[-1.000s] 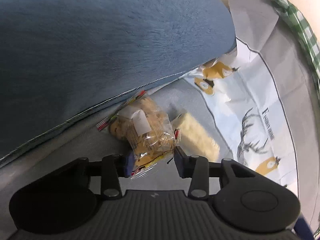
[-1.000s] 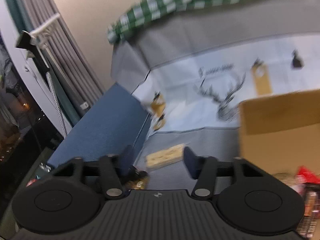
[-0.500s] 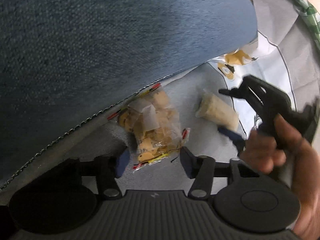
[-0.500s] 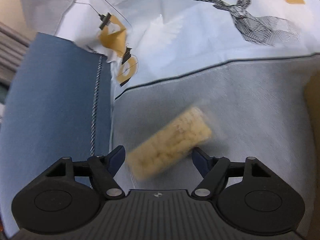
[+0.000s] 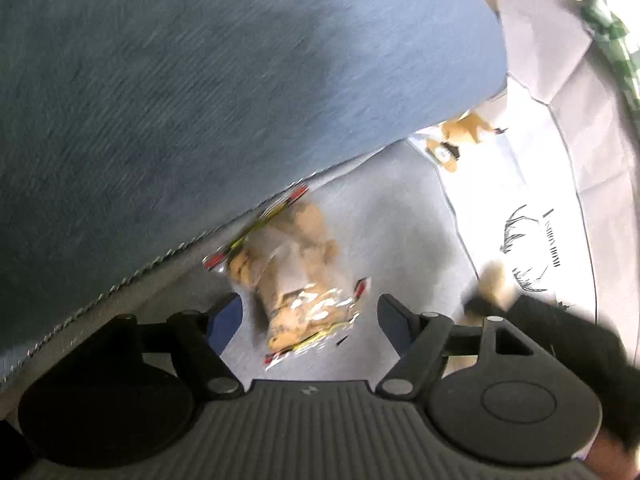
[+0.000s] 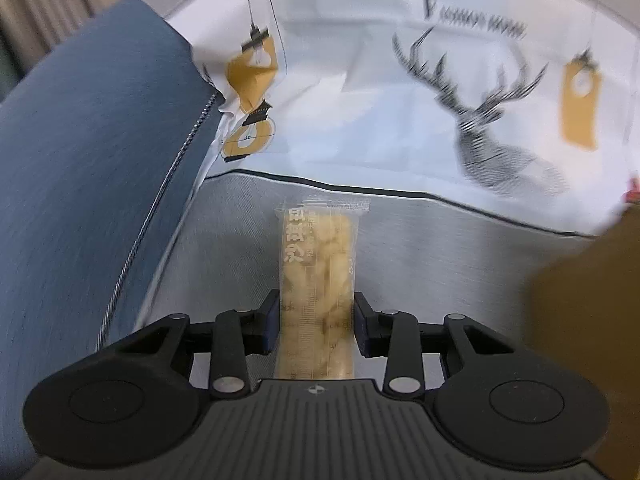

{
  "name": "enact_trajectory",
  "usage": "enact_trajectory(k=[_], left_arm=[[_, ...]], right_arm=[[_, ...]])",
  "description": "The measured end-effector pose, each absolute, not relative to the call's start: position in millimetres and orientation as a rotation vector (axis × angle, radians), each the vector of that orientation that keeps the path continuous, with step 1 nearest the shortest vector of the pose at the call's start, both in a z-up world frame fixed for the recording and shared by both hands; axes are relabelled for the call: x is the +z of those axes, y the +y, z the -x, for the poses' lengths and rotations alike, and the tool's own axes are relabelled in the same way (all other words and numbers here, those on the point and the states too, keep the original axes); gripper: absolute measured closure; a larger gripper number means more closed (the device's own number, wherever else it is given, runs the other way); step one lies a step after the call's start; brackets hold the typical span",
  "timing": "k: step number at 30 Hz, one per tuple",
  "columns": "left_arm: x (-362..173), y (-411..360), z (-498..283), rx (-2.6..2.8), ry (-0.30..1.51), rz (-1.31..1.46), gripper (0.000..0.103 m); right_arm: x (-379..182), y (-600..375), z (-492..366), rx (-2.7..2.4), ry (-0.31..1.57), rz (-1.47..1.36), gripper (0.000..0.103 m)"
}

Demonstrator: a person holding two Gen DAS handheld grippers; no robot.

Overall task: Organize snacks
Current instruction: 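Grasp cookie bag with left tool while right grasps white rice-cake bar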

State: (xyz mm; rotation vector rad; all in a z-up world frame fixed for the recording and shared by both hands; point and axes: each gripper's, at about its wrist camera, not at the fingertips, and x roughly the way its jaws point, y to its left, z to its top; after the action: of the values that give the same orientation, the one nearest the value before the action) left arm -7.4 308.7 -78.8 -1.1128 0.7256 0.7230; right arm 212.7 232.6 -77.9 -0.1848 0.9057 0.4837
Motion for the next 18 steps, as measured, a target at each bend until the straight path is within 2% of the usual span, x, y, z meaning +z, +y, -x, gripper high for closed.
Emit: enact_trajectory(k=[5,8,10,18], left_arm=[[-73.2,311.1,-5.0,0.747,0.740,1.036,0.019],[-78.3,308.0,-14.7,0.734,0.810,0.961,0.028],[-77.3,301.5,-17.8,0.692,0.853,0.880,0.046],[-62.2,293.5,-2.7,0.347,0.978,0.690,0.052]], right_arm=[[-36.1,174.1,-147.2,0.506,0.817,0.188,0.065],[-18.8,140.0,-107.5,0.537,0.765,0.174,0.065],[-11.2,118.7,-81.1,0.563,0.747,0.148,0.065],[-33.7,89.6,11.0,0.677,0.735,0.147,0.065]])
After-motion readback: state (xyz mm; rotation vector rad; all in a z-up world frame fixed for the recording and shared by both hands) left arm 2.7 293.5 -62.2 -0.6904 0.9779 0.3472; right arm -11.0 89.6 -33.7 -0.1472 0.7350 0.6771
